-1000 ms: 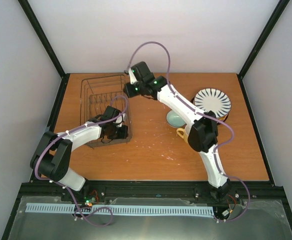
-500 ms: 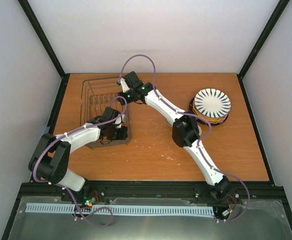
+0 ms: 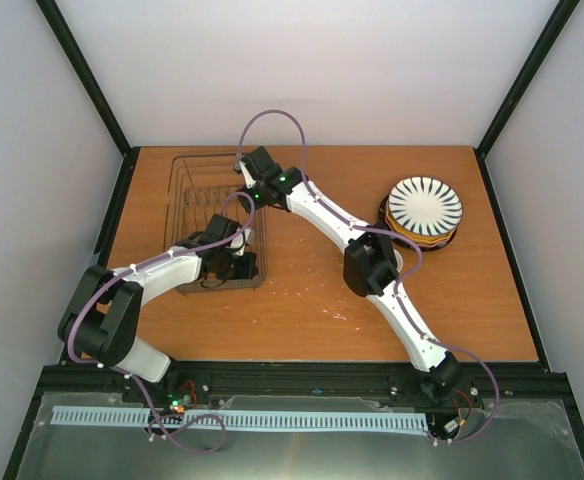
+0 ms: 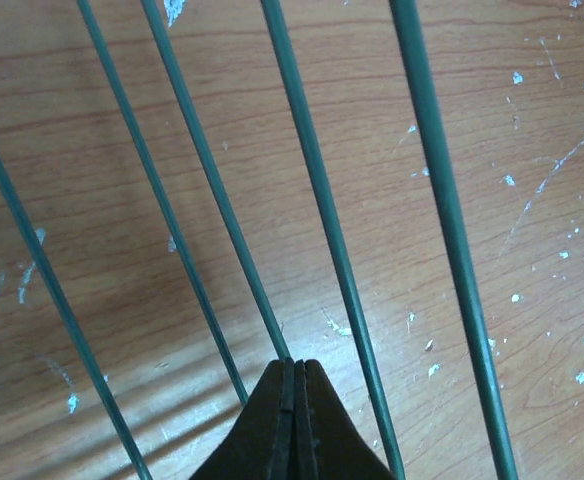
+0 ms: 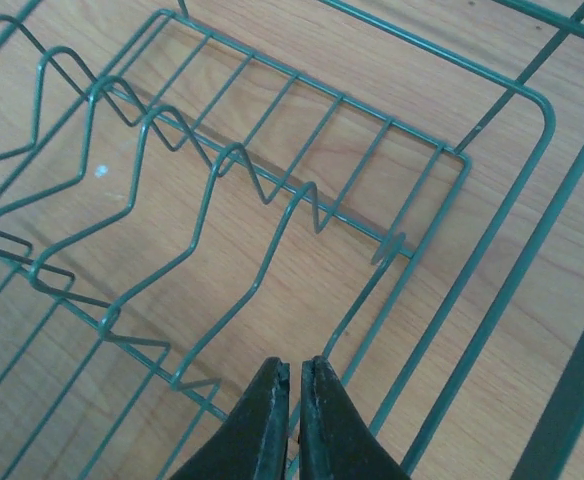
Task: Load the mixed dishes into the dish rack
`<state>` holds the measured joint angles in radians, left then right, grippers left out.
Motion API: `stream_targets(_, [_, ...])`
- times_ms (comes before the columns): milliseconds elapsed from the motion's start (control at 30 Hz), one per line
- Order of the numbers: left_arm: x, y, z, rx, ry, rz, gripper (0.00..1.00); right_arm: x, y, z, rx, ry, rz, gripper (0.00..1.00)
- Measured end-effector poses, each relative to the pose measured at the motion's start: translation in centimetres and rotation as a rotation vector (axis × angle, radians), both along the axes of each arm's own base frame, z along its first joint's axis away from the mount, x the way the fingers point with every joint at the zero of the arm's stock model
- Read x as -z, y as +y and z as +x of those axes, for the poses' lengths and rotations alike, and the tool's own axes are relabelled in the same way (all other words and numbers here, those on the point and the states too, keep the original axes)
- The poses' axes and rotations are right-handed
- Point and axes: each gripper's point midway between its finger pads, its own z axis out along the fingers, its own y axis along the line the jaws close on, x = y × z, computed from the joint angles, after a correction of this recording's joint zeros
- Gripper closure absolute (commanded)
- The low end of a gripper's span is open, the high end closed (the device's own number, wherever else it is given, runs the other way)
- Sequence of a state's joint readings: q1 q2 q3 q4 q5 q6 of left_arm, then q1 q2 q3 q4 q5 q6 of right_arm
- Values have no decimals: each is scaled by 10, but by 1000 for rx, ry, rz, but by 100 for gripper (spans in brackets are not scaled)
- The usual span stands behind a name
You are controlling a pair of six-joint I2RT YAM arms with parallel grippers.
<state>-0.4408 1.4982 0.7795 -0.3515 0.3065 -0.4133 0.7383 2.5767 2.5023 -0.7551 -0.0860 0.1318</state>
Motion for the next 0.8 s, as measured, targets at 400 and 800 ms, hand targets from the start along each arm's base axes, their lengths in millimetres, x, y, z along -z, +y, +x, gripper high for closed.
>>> stream_targets(400, [-2, -4, 2, 7, -9, -20, 99, 17, -49, 8, 124, -27, -207, 93])
stream_targets(800, [-5, -19, 6, 24, -10, -83, 99, 35, -101, 23, 209, 19, -302, 78])
